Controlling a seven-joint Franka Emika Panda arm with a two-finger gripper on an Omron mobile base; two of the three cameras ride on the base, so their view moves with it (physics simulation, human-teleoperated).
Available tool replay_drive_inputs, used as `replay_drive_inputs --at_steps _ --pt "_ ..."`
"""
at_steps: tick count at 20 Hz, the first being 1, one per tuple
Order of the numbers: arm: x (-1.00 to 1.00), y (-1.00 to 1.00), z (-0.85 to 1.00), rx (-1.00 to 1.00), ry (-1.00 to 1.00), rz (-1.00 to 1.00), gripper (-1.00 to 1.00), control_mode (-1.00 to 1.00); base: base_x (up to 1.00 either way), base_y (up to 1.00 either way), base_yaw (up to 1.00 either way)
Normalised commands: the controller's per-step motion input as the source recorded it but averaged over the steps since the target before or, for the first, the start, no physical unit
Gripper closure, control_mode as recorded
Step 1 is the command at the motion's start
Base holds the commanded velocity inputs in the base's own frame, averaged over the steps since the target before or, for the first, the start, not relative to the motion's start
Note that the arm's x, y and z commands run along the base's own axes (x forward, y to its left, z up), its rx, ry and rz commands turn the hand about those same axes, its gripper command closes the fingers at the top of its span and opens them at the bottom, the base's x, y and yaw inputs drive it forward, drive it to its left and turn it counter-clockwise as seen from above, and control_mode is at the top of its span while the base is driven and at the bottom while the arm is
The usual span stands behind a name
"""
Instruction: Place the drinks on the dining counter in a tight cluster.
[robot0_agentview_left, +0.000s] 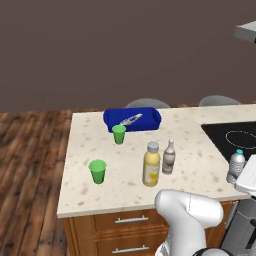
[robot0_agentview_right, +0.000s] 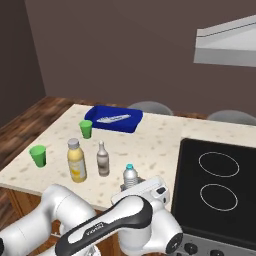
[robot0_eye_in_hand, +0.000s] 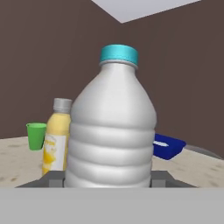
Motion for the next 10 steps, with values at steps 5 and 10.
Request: replay_drive_inputs --at_steps 5,10 --pt "0.0 0.0 0.0 0.0 0.0 0.0 1.0 1.0 0.02 0.0 0.01" --pt "0.13 -0.02 0.0 0.01 0.01 0.13 1.0 -1.0 0.0 0.0 0.0"
